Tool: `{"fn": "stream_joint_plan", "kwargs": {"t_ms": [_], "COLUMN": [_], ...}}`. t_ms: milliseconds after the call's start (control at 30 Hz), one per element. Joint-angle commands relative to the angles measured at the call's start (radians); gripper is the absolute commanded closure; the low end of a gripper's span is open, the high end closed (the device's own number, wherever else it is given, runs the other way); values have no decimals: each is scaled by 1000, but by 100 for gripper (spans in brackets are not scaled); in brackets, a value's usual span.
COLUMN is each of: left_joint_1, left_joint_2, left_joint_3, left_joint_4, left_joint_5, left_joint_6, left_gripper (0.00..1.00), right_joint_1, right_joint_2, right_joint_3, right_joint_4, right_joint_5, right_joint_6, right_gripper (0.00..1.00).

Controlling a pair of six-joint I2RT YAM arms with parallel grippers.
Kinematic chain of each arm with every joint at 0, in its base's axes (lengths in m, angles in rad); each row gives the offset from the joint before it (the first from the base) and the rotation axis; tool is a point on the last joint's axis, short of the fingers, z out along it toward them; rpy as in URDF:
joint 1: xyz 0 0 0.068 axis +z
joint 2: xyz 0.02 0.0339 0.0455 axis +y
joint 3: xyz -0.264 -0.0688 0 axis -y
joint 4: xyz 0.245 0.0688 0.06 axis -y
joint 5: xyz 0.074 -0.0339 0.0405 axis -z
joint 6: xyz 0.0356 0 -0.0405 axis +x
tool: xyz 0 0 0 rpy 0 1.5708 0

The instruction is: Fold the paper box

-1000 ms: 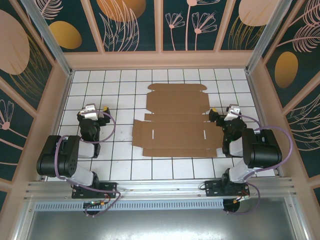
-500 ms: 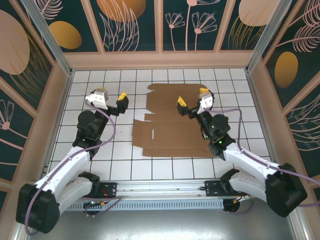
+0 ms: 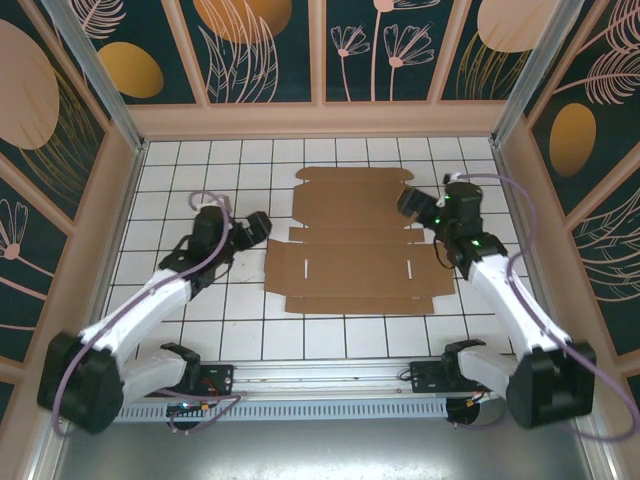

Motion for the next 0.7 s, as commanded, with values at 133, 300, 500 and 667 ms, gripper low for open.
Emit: {"fn": "stream_joint_plan", "kwargs": {"t_ms": [133, 300, 500, 667], "left_joint_1": [-148, -214, -234, -233], "left_joint_2": [183, 330, 446, 473], "left_joint_3": [77, 139, 141, 160], "left_joint_4": [12, 15, -17, -76], "left_joint_5": [104, 169, 203, 101], "left_joint_6": [-6, 4, -29, -52], "left_gripper": [37, 100, 100, 100], "right_joint_1": [133, 148, 155, 171], "right_joint_2": [115, 235, 274, 332], "right_joint_3": [-41, -50, -81, -110], "right_joint_4": [-112, -123, -130, -182], "right_joint_5": [-46, 99, 173, 196], "right_joint_6": [-2, -26, -46, -17], "right_gripper": [30, 86, 100, 100]}}
